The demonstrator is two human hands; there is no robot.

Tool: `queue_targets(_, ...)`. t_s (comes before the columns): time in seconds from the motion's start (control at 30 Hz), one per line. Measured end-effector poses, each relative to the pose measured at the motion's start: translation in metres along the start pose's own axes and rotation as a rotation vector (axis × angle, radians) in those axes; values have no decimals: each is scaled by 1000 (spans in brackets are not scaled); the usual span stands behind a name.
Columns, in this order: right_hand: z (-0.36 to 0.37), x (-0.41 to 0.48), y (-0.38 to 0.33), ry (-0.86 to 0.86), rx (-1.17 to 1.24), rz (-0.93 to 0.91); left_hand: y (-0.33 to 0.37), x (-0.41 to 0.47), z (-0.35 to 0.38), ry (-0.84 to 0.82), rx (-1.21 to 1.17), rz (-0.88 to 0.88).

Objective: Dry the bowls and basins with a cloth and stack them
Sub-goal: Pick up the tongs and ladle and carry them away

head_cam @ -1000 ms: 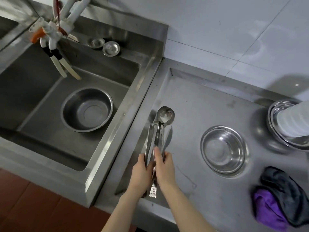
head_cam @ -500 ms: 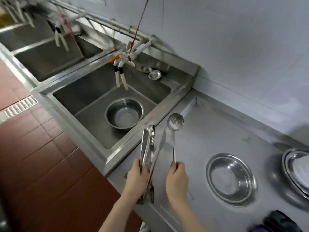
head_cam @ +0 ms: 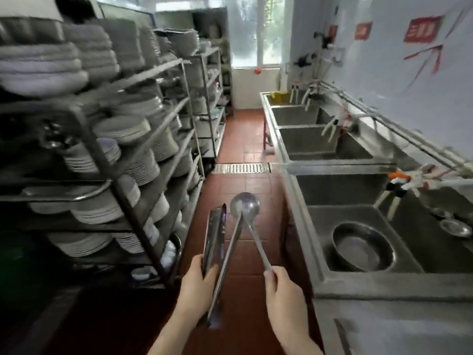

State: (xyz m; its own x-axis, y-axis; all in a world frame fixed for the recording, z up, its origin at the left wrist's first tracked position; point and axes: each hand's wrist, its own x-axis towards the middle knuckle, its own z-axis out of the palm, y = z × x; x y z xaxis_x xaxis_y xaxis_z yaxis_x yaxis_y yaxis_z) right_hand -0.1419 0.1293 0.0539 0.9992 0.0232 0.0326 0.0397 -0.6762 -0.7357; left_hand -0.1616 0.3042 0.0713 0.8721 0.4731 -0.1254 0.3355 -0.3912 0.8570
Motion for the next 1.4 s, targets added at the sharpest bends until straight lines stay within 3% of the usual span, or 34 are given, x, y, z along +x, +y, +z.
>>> queue_targets(0.27,129,-8,-183,-231,80,-374,-76,13,-206,393,-140,-259)
queue_targets(0.47,241,-10,-304,-145,-3,-599,-122,43,-339,581,-180,-311)
queue_targets(0.8,352,23,-439,-345,117,-464,-160,153,-471,616,-278,-296)
queue_targets(0.93,391,67,-478,-398,35,-509,-167,214,-499,614,-308,-235)
queue_targets(1.4,559,212,-627,-428,-17,-423,-189,445,-633,613,-315,-281)
